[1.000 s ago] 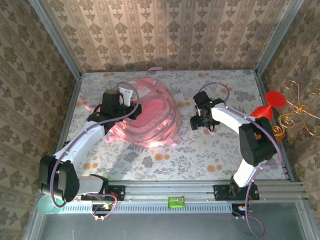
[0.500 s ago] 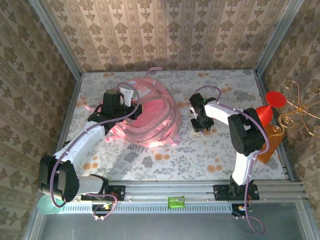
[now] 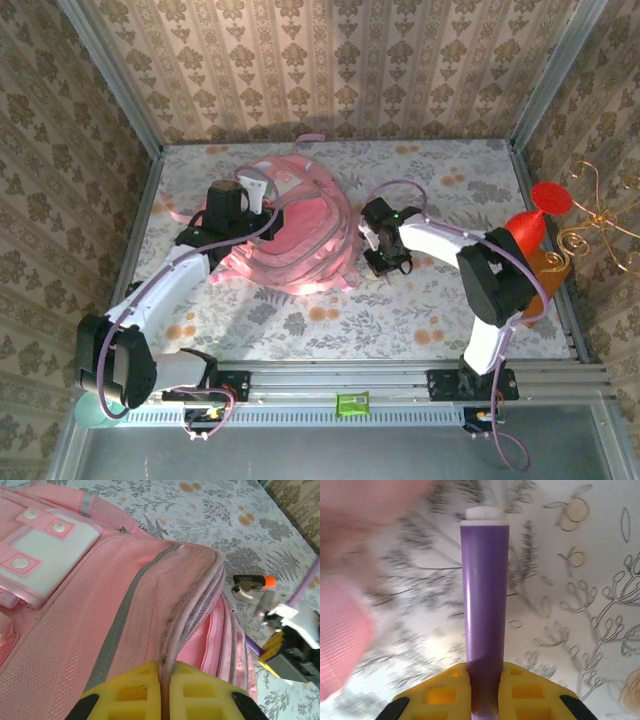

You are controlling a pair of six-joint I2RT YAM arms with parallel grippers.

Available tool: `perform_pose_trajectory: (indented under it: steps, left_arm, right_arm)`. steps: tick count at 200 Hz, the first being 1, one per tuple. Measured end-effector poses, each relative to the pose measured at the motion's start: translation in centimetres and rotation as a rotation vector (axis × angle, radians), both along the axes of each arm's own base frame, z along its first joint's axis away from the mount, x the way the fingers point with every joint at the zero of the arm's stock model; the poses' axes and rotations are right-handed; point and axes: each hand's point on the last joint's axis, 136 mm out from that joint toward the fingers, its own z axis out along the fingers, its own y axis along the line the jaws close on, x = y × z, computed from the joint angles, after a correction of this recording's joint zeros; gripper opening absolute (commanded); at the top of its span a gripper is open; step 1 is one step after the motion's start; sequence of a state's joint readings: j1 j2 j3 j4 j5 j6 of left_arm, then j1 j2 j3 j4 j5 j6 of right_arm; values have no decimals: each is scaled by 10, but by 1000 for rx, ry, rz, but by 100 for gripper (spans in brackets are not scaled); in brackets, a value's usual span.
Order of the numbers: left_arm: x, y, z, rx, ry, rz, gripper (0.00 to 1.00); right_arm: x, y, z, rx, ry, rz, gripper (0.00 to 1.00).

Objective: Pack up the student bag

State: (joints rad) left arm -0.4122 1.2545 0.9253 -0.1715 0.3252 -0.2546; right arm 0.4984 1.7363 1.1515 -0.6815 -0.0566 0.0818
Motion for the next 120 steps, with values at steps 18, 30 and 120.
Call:
perform_pose_trajectory:
  steps: [18, 30, 120]
  left_arm:
    - [-2, -1, 1, 2, -6, -1, 0]
    - [-4, -2, 2, -4, -6, -2, 0]
    - [-7, -10, 22, -90, -15, 15, 0]
  right_arm:
    - [7, 12, 45, 130, -103, -27, 5]
    - [11, 26, 81, 263, -185, -45, 5]
    - [39, 175, 131, 981, -9, -302, 11]
